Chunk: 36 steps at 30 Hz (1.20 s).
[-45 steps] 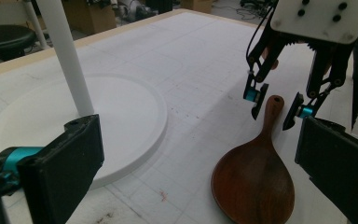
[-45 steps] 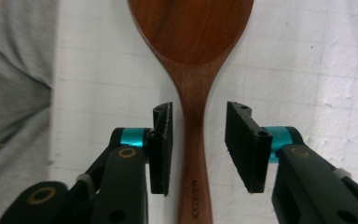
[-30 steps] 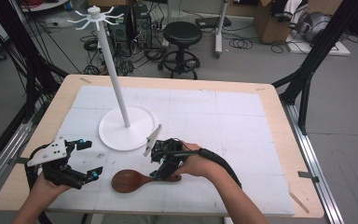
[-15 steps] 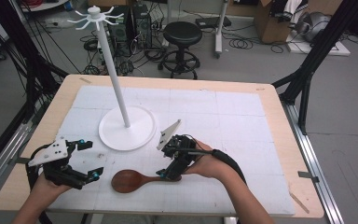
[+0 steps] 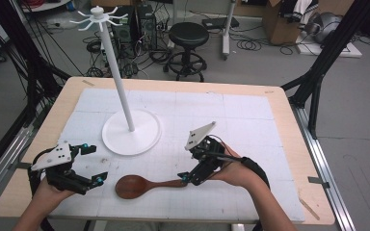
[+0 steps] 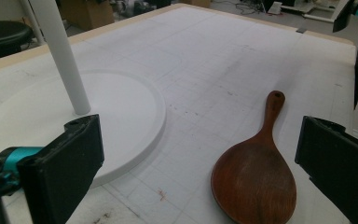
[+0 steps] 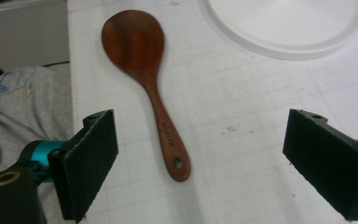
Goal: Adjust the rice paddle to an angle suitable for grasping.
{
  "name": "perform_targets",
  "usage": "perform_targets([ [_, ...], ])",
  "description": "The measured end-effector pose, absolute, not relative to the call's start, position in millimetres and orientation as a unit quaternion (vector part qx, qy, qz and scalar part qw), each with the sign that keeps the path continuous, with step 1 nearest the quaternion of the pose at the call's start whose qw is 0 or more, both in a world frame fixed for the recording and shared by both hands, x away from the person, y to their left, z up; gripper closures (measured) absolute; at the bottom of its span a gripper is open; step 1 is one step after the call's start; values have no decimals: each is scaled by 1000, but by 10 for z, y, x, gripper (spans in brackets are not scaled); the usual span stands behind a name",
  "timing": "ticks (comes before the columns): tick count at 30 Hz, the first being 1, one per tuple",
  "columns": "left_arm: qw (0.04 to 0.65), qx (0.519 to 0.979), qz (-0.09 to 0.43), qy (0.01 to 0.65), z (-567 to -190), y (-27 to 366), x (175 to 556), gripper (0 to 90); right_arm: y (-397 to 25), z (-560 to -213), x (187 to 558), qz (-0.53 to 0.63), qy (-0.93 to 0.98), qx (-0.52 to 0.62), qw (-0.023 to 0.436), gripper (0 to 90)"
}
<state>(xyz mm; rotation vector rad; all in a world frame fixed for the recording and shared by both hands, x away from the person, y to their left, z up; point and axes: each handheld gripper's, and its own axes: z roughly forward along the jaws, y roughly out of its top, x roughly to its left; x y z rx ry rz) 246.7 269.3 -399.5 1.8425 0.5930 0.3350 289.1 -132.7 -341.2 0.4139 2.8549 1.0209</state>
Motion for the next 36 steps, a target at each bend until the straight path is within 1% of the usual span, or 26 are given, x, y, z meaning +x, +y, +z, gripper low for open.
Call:
perform_targets([
  [3, 554, 780, 142, 253, -3994, 2693, 2470, 17, -1395, -3401, 2881, 343, 928, 141, 46, 84],
  [6, 554, 779, 145, 255, -3992, 2698, 2470, 17, -1533, -3382, 2857, 358, 918, 158, 61, 85],
  [9, 554, 779, 144, 256, -3993, 2696, 2472, 17, -1601, -3376, 2848, 366, 913, 166, 63, 84],
  [13, 554, 779, 143, 257, -3995, 2691, 2476, 17, -1731, -3379, 2807, 380, 903, 184, 81, 85],
  [14, 554, 779, 143, 255, -3994, 2693, 2480, 17, -1800, -3384, 2789, 387, 898, 189, 93, 84],
  [16, 555, 778, 143, 257, -3994, 2694, 2483, 17, -1826, -3387, 2785, 391, 895, 193, 96, 85],
  [19, 555, 778, 144, 257, -3994, 2696, 2485, 17, -1966, -3382, 2754, 399, 886, 207, 114, 85],
  [21, 556, 778, 144, 257, -3994, 2694, 2486, 17, -1992, -3379, 2743, 399, 885, 210, 115, 84],
  [23, 555, 778, 143, 258, -3996, 2693, 2487, 17, -2045, -3379, 2711, 399, 883, 219, 118, 23],
  [26, 556, 777, 142, 258, -3996, 2693, 2487, 17, -2096, -3383, 2674, 402, 878, 229, 124, 6],
  [36, 557, 775, 138, 266, -4005, 2694, 2506, 17, -2302, -3430, 2561, 420, 855, 266, 148, 4],
])
